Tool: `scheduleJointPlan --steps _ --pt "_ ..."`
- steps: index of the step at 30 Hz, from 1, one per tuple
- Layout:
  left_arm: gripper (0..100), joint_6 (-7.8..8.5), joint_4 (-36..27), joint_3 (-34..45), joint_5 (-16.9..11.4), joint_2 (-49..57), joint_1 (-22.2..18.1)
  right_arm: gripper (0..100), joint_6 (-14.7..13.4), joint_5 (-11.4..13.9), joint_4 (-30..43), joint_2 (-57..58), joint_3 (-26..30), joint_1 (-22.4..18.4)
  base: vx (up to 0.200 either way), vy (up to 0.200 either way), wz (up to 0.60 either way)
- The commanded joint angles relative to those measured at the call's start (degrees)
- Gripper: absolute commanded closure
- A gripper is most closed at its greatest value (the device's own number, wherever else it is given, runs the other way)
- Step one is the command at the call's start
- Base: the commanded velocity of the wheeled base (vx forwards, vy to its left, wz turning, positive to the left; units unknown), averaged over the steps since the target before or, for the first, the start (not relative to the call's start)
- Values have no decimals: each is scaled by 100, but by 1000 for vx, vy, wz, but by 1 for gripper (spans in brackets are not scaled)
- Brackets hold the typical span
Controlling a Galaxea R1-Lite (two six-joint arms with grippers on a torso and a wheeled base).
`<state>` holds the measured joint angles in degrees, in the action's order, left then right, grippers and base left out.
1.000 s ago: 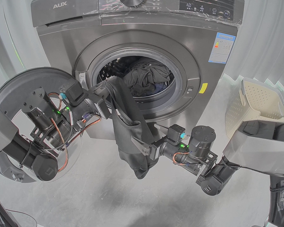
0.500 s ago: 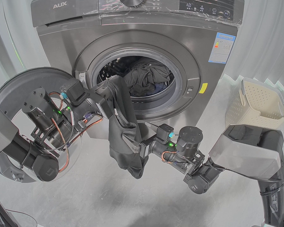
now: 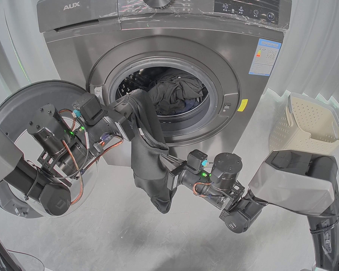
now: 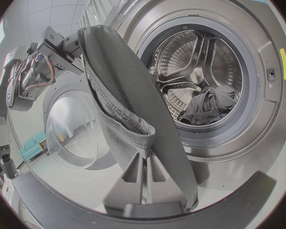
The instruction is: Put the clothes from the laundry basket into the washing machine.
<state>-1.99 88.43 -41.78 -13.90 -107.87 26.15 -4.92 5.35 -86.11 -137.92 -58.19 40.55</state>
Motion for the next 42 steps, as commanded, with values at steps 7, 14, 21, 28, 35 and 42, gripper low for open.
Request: scheduleJointPlan --steps 7,14,21,28,35,42 --pt "100 -3 -10 -23 10 -14 -22 100 -8 -25 -11 934 782 24 0 0 0" --pt "100 -3 -1 -15 10 -6 -22 100 -26 -43 -2 969 1090 15 0 0 0" --pt "100 -3 -1 -15 19 38 4 0 -17 -52 16 591 1046 67 0 0 0" --pt "100 -3 -1 -23 10 47 13 0 9 -34 42 354 818 41 0 0 0" --pt "100 -3 -1 -23 10 65 13 0 79 1 104 -24 194 -56 0 0 0" --pt "100 -3 8 -23 1 21 13 0 79 10 95 -103 -184 -29 0 0 0"
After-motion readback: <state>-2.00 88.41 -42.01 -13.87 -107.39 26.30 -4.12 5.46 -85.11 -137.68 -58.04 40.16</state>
